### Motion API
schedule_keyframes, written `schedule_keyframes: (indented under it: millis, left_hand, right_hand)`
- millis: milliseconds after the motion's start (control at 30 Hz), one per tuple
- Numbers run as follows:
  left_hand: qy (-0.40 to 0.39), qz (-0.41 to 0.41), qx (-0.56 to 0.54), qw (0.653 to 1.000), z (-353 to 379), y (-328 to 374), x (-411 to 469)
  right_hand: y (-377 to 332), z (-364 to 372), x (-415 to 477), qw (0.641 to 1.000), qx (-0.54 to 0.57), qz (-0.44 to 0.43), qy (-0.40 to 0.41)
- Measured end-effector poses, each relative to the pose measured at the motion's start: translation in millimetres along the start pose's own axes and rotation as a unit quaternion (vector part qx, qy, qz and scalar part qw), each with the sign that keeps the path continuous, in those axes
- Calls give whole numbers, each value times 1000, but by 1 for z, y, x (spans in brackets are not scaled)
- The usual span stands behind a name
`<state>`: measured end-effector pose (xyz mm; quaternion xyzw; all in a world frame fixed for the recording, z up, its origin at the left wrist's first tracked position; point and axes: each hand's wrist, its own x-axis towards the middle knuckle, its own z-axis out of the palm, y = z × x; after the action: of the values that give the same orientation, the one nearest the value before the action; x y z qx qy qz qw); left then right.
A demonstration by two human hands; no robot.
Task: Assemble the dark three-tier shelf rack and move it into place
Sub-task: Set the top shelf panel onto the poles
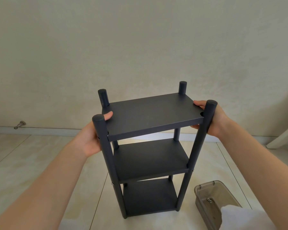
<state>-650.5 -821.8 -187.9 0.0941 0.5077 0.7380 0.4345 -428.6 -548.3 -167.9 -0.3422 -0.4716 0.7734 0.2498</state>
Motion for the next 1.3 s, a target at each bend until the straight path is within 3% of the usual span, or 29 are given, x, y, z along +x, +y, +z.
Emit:
schedule_keyframes:
  millis: [200,300,400,633,700,800,967,1300]
  left_hand:
    - [40,15,-16,999,12,-4,-5]
    - [65,34,-14,997,16,-7,-8]
    - [93,46,-17,994,22,-11,-7]
    - [136,41,-51,989,43,-24,1]
    - [142,41,-67,987,49,-29,2]
    - [159,45,-90,982,61,-37,1]
    - [168,57,-110,978,80,-48,0]
    - [122,38,-43,991,74,-44,-3]
  right_hand:
    - [-3,0,2,1000,6,17,5]
    - [-3,1,4,998,23,-6,66]
    - [-1,4,4,986,-53,-74,138]
    - [1,16,1,964,-120,-119,204]
    - [7,26,-9,976,-106,-100,164]
    - [19,51,-29,996,-79,-3,36]
    - [30,83,-52,982,-98,68,-144]
    - [48,93,-53,990,-66,41,-120]
